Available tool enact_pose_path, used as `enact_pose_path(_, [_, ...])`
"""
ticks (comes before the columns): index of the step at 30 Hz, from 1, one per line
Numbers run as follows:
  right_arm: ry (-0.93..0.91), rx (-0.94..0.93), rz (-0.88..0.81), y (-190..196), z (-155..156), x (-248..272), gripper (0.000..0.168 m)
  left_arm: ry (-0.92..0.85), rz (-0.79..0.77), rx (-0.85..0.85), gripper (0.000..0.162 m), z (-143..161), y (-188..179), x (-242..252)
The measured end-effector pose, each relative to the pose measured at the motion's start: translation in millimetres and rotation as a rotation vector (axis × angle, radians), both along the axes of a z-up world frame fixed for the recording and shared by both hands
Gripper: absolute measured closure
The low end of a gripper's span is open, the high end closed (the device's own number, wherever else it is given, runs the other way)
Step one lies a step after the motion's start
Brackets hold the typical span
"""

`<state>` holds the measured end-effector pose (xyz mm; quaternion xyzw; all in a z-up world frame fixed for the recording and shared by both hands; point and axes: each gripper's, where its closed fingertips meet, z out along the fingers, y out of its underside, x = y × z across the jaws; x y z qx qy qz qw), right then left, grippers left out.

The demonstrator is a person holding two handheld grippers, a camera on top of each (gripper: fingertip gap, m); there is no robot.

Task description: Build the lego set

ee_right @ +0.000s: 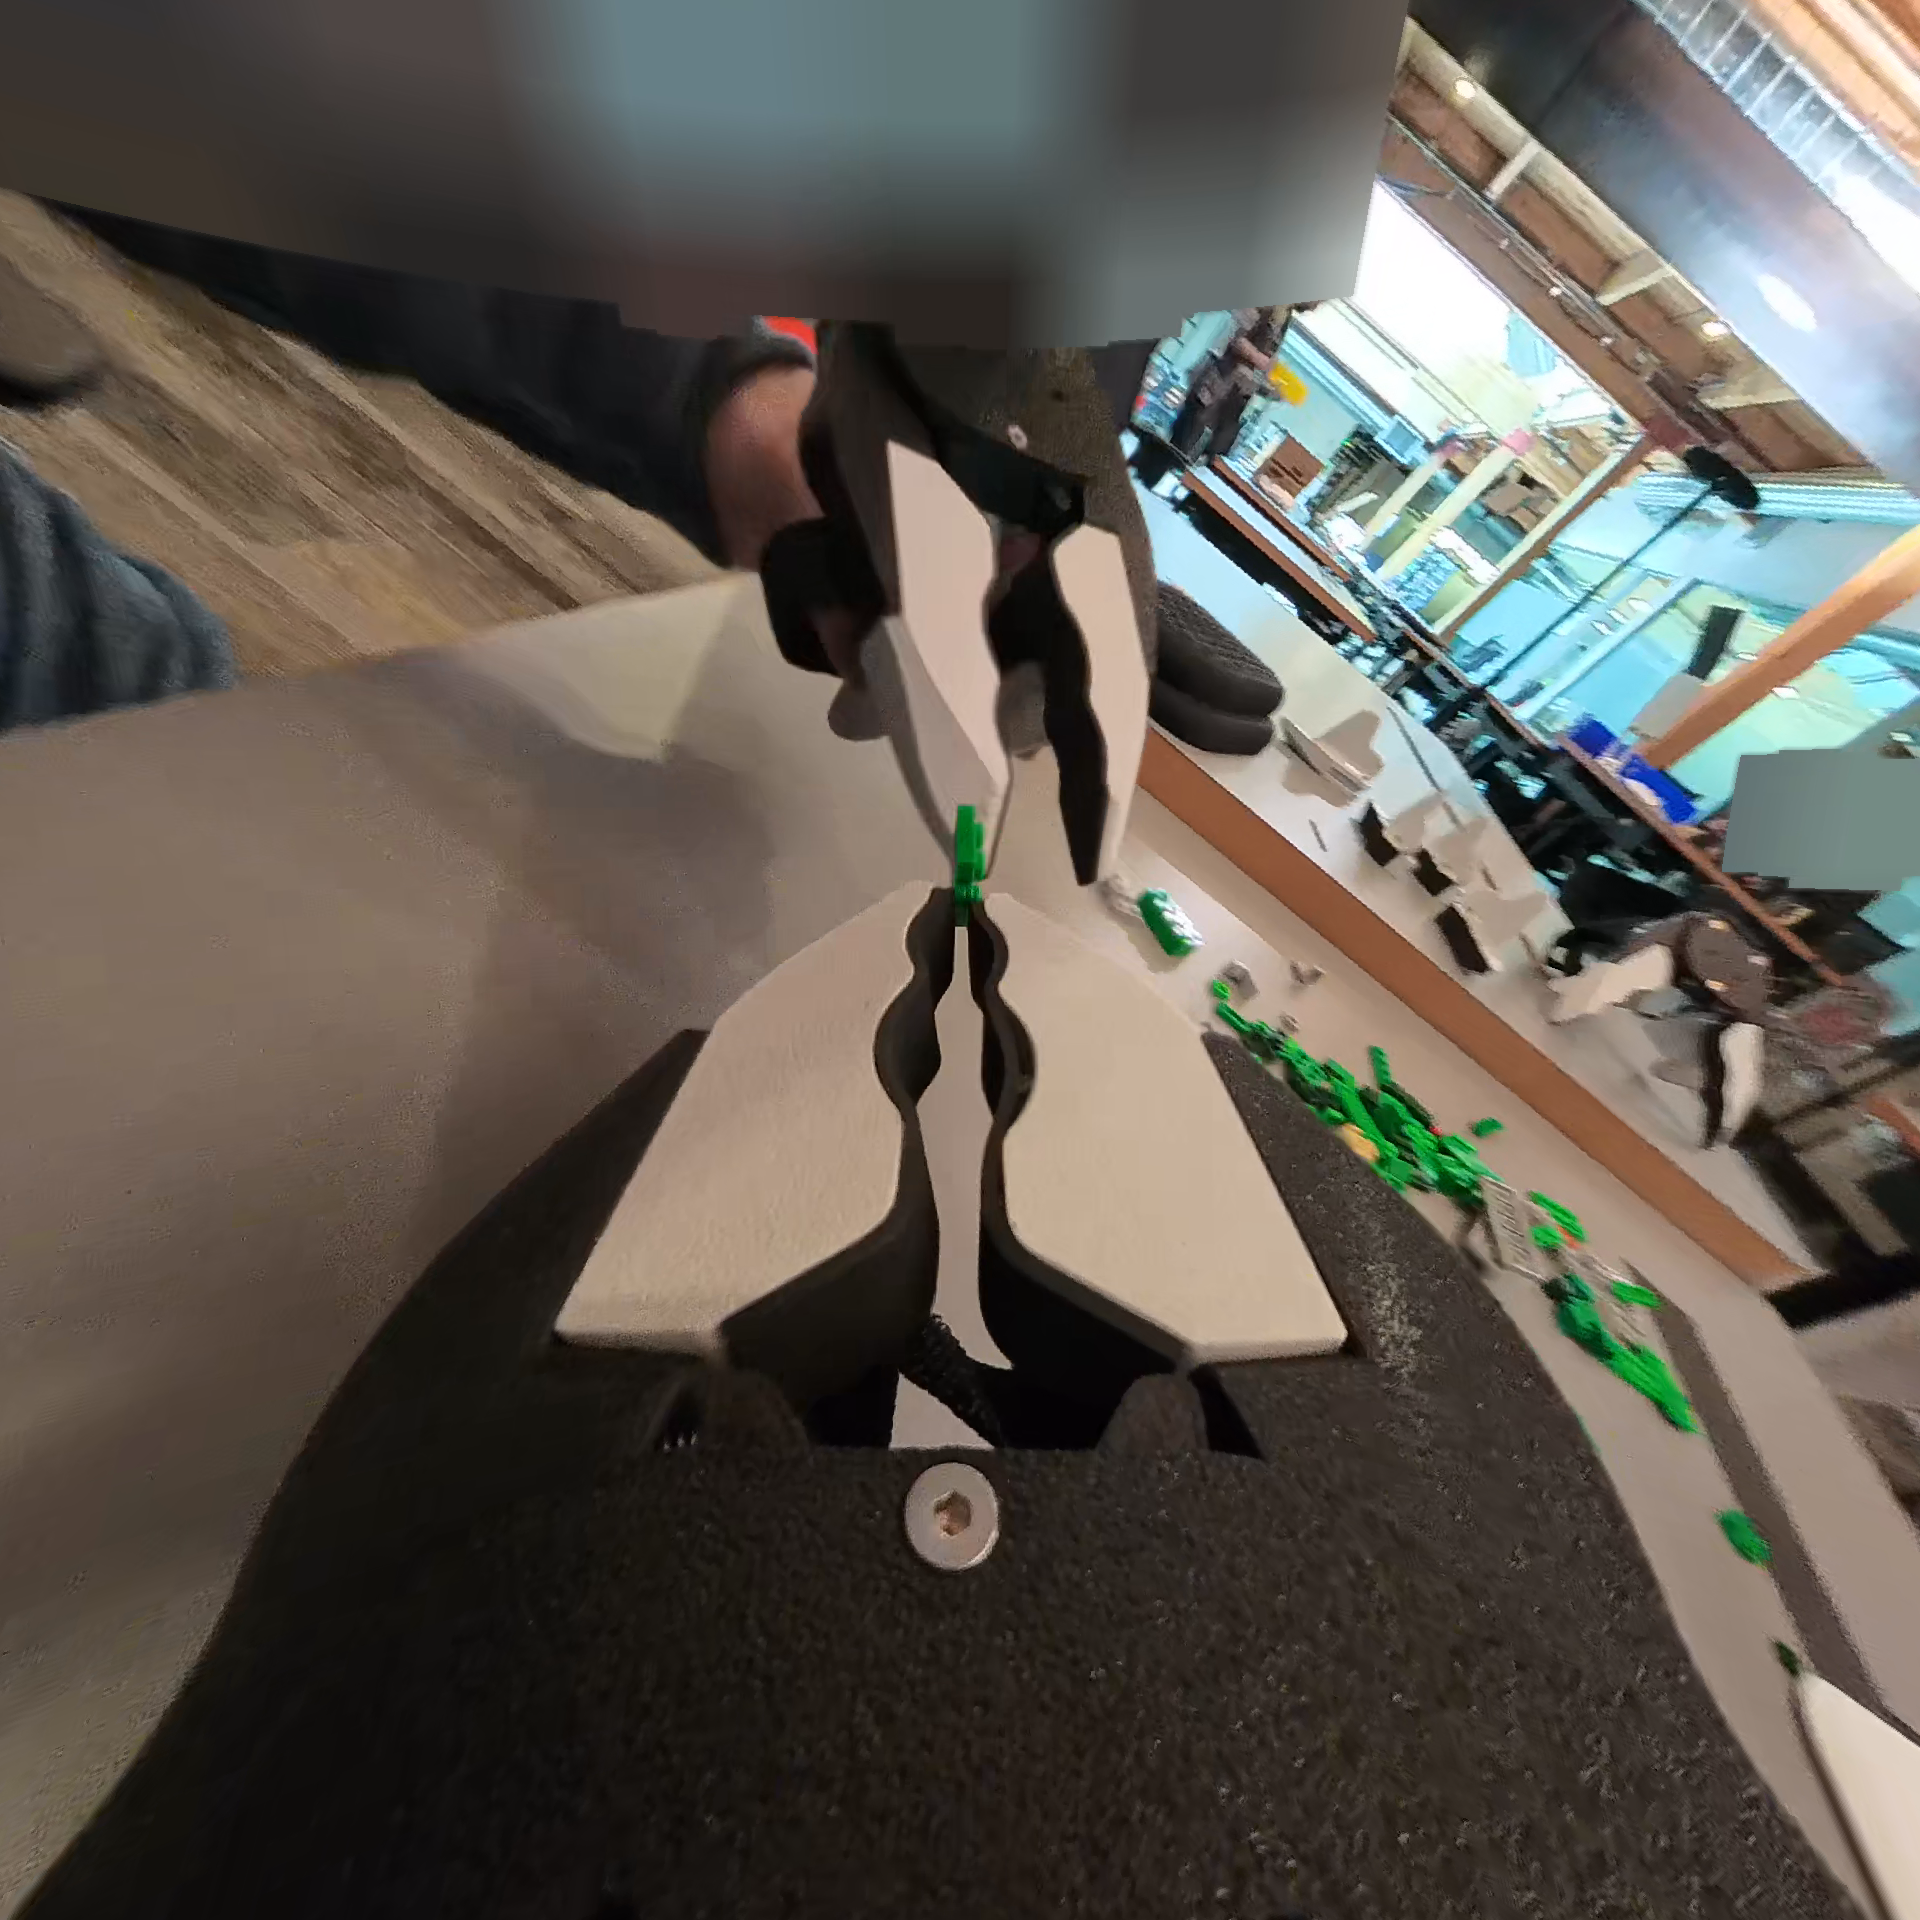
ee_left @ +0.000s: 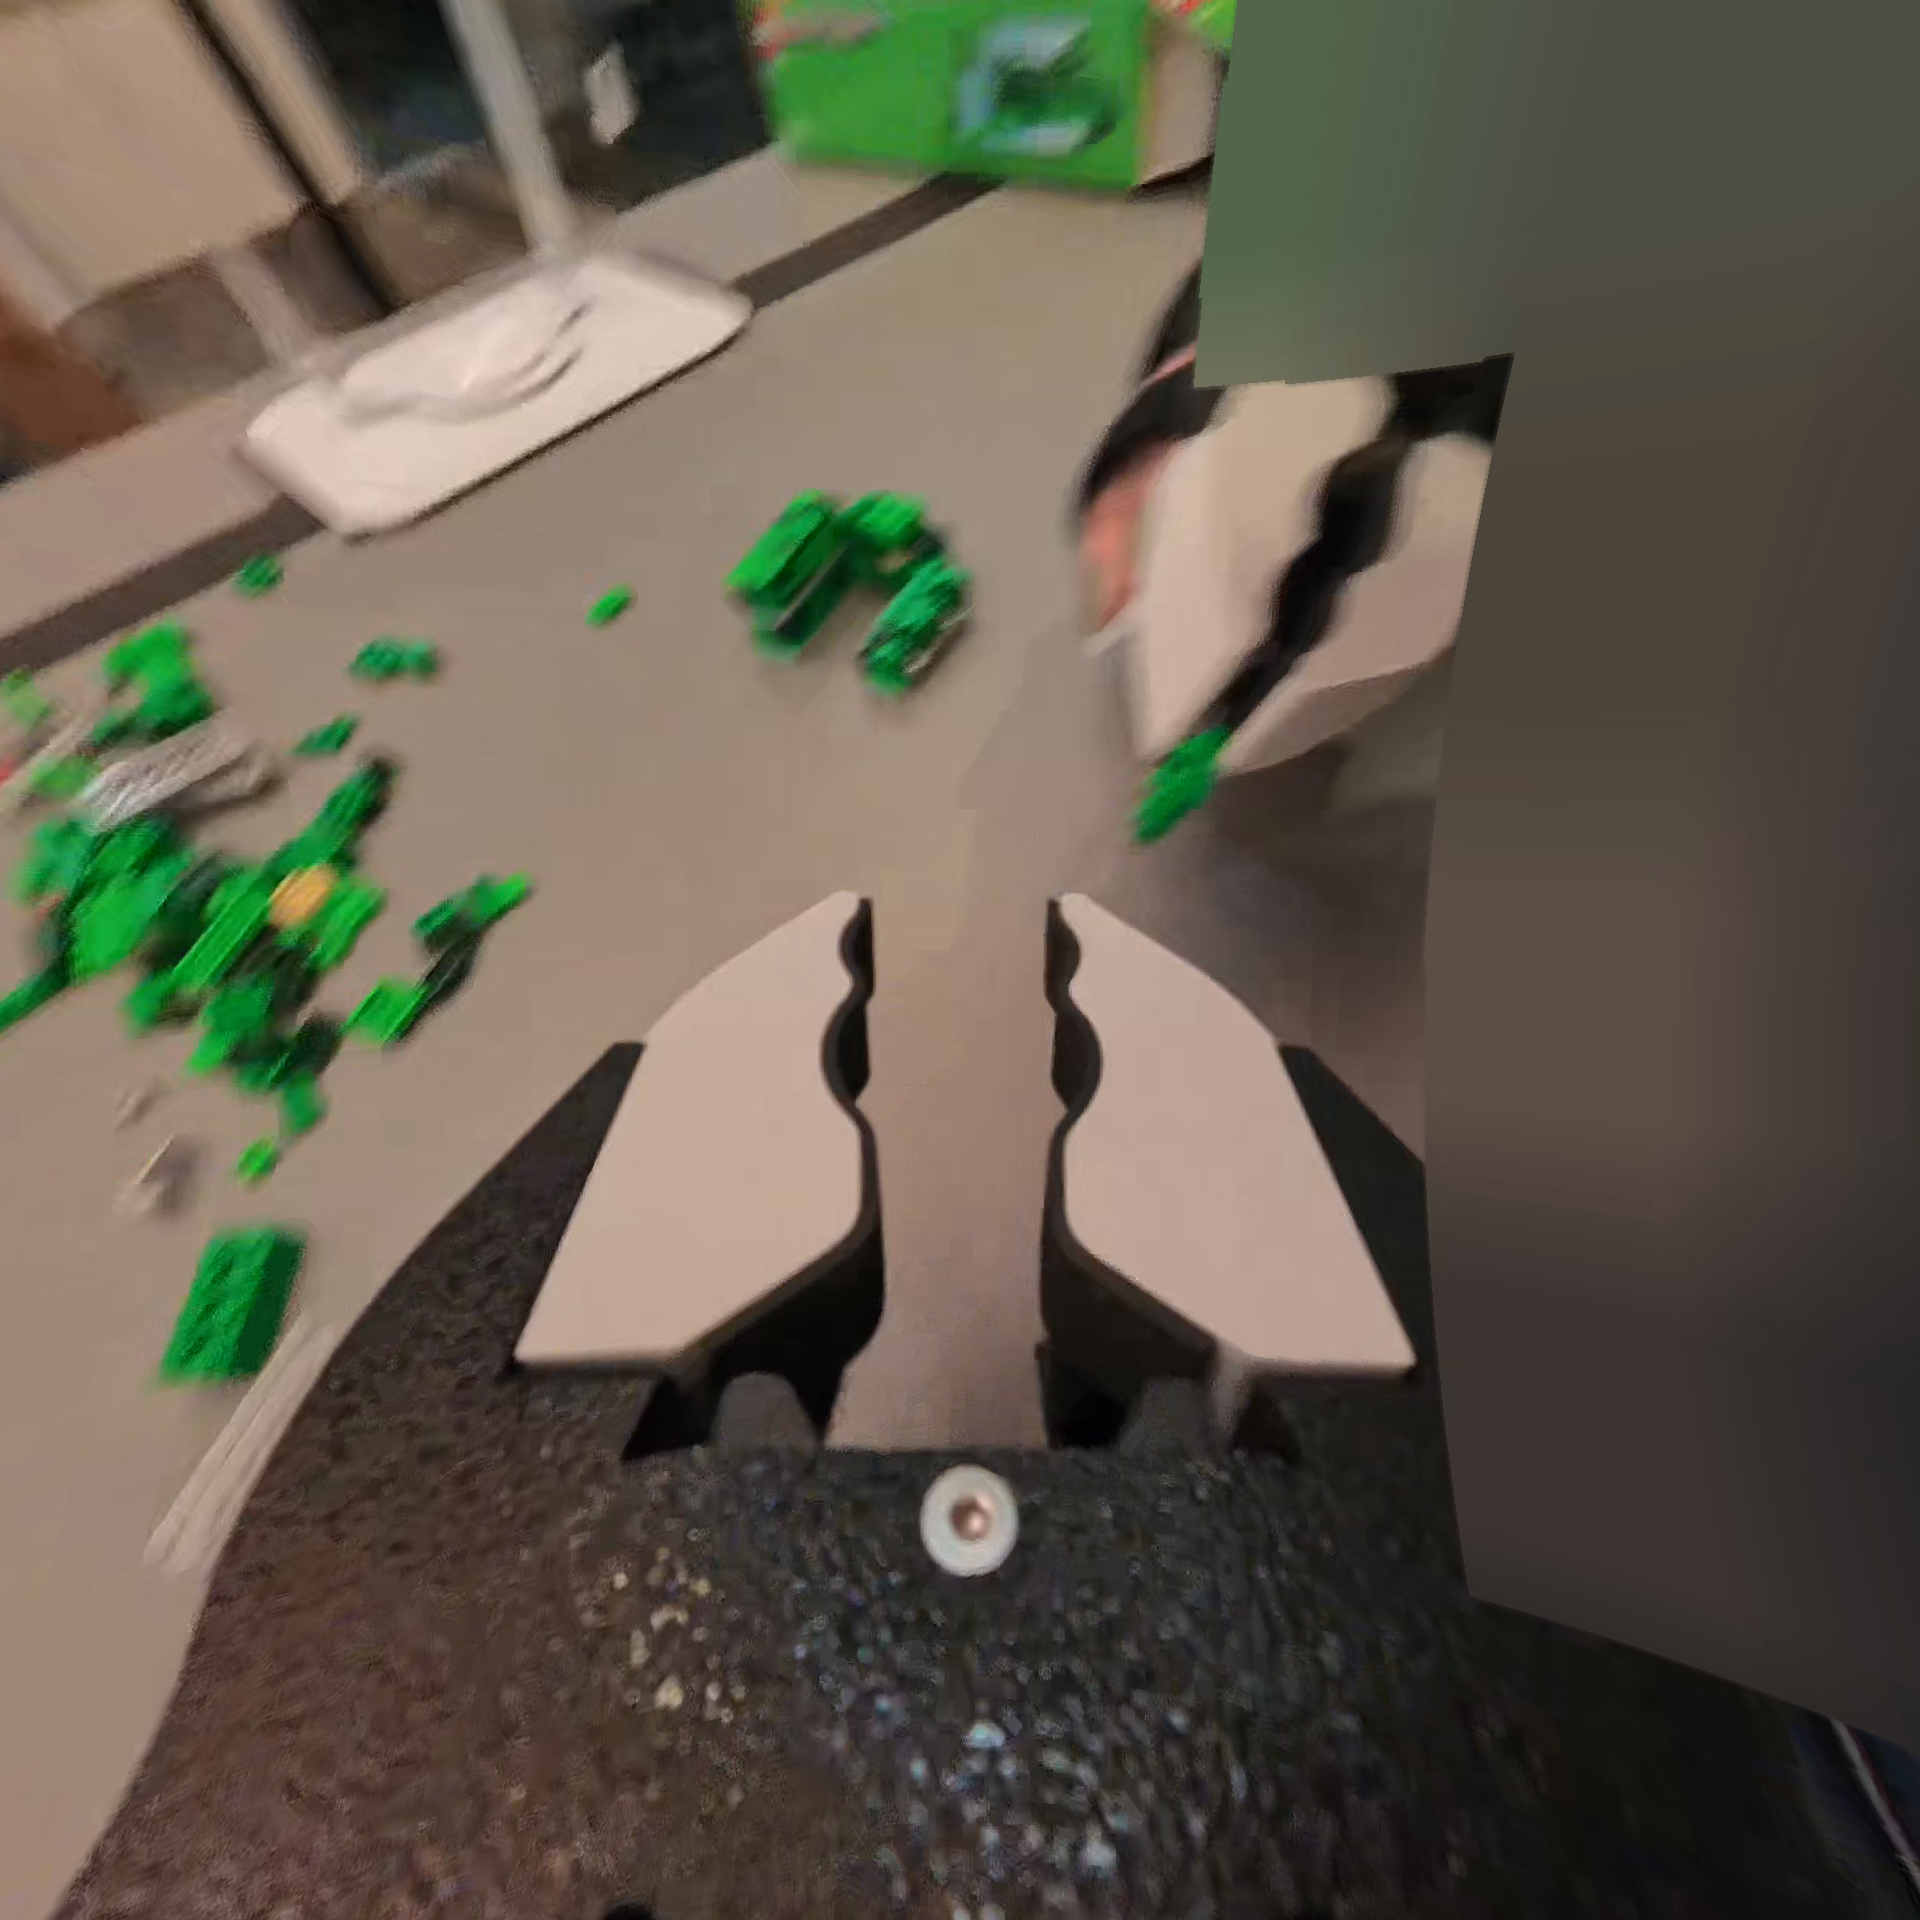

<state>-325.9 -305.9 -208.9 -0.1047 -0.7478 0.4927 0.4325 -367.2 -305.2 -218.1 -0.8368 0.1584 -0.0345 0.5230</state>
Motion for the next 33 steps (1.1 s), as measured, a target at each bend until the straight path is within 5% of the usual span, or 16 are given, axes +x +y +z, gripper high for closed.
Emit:
enact_pose_path(6, [0.113,0.252,-0.132,11,-13,-11,0.166,0.15,0.222,-0.367,0.133,-57,-11,-59])
enact_pose_path(17, [0.199,0.397,-0.124,7,-21,-7,0.166,0.131,0.16,-0.471,0.147,-67,-6,-60])
enact_pose_path(20, [0.215,0.4,-0.119,7,-21,-6,0.166,0.187,0.1,-0.454,0.149,-63,-6,-54])
enact_pose_path(26, [0.351,0.502,-0.14,5,-14,-3,0.166,-0.097,-0.264,-0.218,0.149,-5,-1,15])
enact_pose_path(33, [0.486,0.628,-0.148,-4,-13,1,0.166,-0.017,-0.443,-0.318,0.149,11,-13,37])
